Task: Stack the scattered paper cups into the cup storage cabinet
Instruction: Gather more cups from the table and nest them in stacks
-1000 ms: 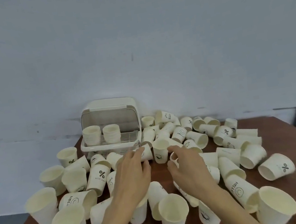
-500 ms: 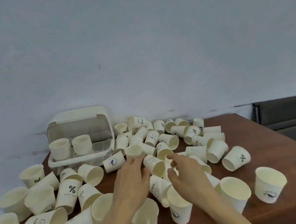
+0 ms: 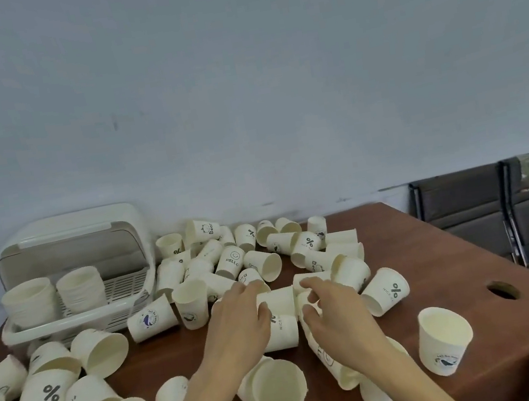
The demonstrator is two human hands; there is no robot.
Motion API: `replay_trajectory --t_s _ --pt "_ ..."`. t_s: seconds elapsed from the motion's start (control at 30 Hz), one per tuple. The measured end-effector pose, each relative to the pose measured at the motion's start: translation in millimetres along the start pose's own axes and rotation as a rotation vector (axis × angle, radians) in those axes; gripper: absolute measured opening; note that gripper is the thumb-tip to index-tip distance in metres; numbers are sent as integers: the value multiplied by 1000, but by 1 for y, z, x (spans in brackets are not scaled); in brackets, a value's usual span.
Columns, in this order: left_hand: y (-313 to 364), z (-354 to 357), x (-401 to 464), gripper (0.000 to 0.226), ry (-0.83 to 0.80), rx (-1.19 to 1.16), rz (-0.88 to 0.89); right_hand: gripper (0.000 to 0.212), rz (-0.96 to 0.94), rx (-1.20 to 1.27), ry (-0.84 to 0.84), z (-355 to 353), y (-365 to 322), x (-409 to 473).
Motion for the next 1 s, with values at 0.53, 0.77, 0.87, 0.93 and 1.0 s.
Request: replay_trajectory --t_s 0.53,0.77,0.87,0.93,1.0 --pt "24 114 84 51 -351 505 230 7 370 -244 -137 6 101 96" --pt "11 136 97 36 -388 661 286 20 465 -200 -217 40 119 123" --pt "13 130 99 31 -368 671 299 17 485 -147 -184 46 121 127" --pt "13 121 100 28 -340 662 301 8 497 -74 -139 47 118 129" --pt "10 108 102 28 -293 649 283 3 498 -17 -86 47 113 133"
Point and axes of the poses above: each hand's wrist, its own x-axis towards the middle knuckle, its own z-axis out of the palm, y = z × x, the point moved 10 cm from there along x, towards the middle knuckle, and after that the axes turned 6 degrees about -y, right-handed, at the moved point
